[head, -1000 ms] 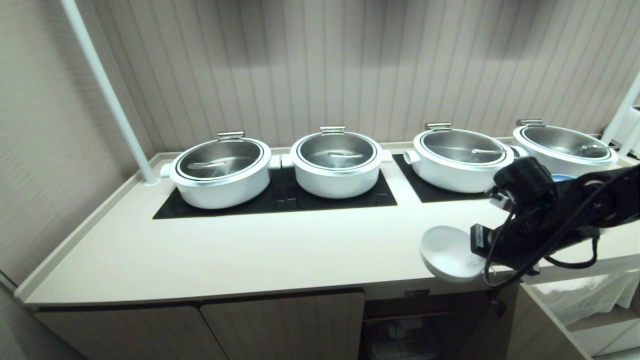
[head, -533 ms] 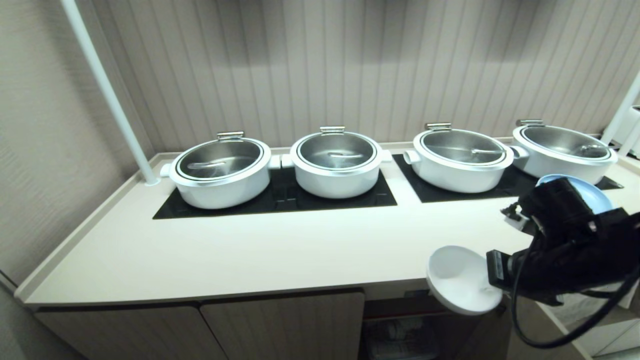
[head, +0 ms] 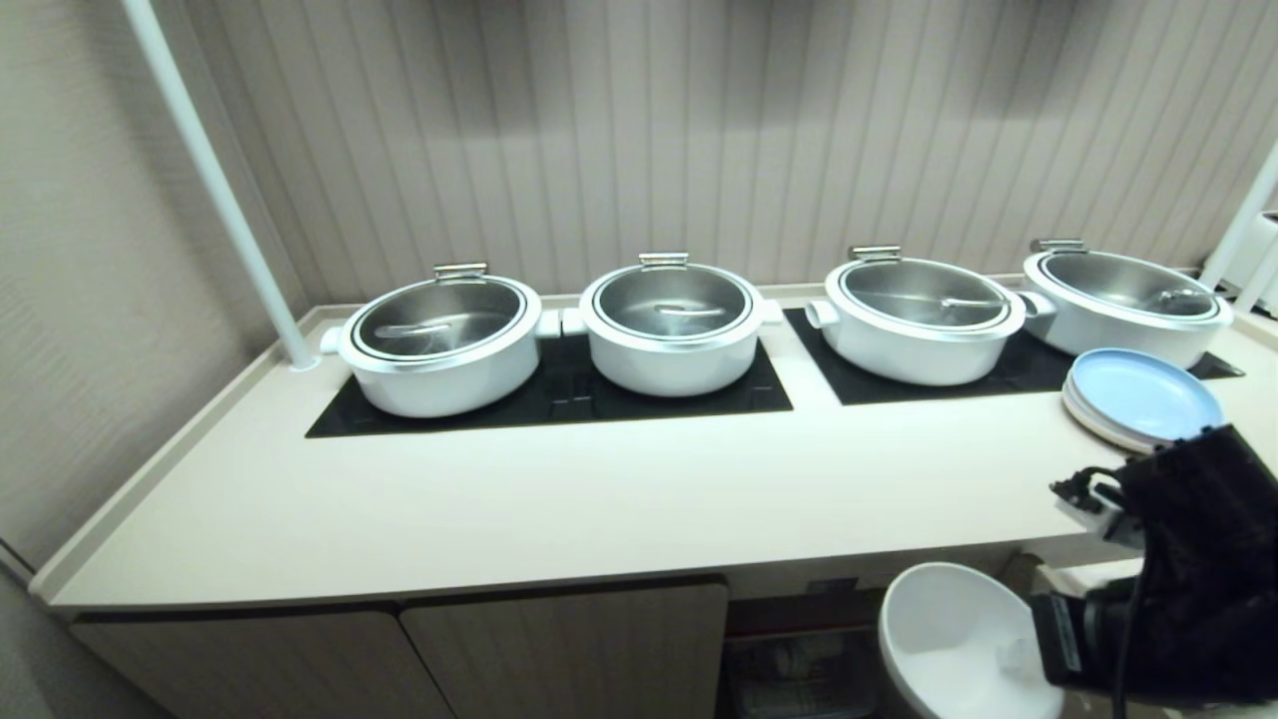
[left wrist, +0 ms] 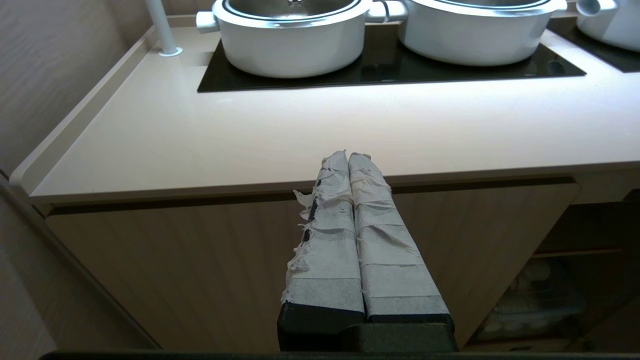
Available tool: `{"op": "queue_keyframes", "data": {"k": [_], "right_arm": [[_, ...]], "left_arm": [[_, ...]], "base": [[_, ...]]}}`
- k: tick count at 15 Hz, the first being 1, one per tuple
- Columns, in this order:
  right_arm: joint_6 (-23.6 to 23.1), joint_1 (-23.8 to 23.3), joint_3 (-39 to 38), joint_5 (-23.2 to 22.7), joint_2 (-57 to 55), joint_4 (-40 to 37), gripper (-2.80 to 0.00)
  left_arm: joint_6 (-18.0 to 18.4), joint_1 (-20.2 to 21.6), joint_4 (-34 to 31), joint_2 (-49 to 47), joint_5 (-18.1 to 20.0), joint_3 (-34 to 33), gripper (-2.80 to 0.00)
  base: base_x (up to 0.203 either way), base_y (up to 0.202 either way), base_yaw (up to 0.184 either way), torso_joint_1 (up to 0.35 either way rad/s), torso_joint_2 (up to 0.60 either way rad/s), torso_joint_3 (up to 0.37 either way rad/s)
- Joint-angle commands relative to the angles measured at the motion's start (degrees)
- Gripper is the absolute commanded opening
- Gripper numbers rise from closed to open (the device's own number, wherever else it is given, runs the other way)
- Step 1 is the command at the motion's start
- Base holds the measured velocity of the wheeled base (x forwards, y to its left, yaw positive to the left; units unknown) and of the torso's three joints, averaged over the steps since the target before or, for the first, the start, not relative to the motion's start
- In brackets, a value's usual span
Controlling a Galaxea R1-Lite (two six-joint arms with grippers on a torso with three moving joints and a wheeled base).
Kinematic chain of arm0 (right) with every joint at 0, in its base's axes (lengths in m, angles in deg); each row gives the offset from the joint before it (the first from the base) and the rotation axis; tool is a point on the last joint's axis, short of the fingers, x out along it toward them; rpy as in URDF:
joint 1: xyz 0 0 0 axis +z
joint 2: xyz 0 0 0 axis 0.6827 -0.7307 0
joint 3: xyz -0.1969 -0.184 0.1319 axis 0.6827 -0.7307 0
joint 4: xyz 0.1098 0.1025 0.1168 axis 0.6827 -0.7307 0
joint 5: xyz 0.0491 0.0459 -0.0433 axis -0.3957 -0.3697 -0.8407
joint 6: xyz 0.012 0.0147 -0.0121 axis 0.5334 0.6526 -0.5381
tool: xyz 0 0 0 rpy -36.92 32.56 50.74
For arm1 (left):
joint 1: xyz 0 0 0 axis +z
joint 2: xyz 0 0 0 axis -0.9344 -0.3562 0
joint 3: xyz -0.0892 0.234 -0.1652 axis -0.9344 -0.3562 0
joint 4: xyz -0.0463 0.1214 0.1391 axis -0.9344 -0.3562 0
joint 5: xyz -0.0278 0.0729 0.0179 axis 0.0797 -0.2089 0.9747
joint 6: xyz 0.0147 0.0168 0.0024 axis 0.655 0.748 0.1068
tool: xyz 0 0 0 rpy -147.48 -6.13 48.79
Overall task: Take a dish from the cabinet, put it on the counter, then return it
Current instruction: Put it back into the cabinet
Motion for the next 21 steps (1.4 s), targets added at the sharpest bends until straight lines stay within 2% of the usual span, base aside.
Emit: {"op": "queue_keyframes", "data": {"k": [1, 5, 14, 21], "right_arm": [[0.18, 1.33, -4.06, -0.01, 4.94, -0.15, -2.80], [0.23, 1.95, -8.76, -0.05, 8.98, -1.23, -2.80], [0.36, 6.43, -12.42, -0.37, 11.44, -4.08, -2.80], [0.56, 6.53, -13.30, -0.26, 12.44, -4.05, -2.80]], "left_arm": [[-0.04, 0.00, 0.04, 0.02, 0.00, 0.00, -2.80], [-0.04, 0.00, 0.04, 0.02, 0.00, 0.00, -2.80], [0.03, 0.00, 0.04, 0.02, 0.00, 0.00, -2.80], [-0.03, 0.00, 0.04, 0.02, 0.00, 0.00, -2.80]], "base": [[0.000, 0.000, 0.000, 0.000, 0.00, 0.000], [0.000, 0.000, 0.000, 0.000, 0.00, 0.000], [0.000, 0.000, 0.000, 0.000, 0.00, 0.000], [0.000, 0.000, 0.000, 0.000, 0.00, 0.000]]}}
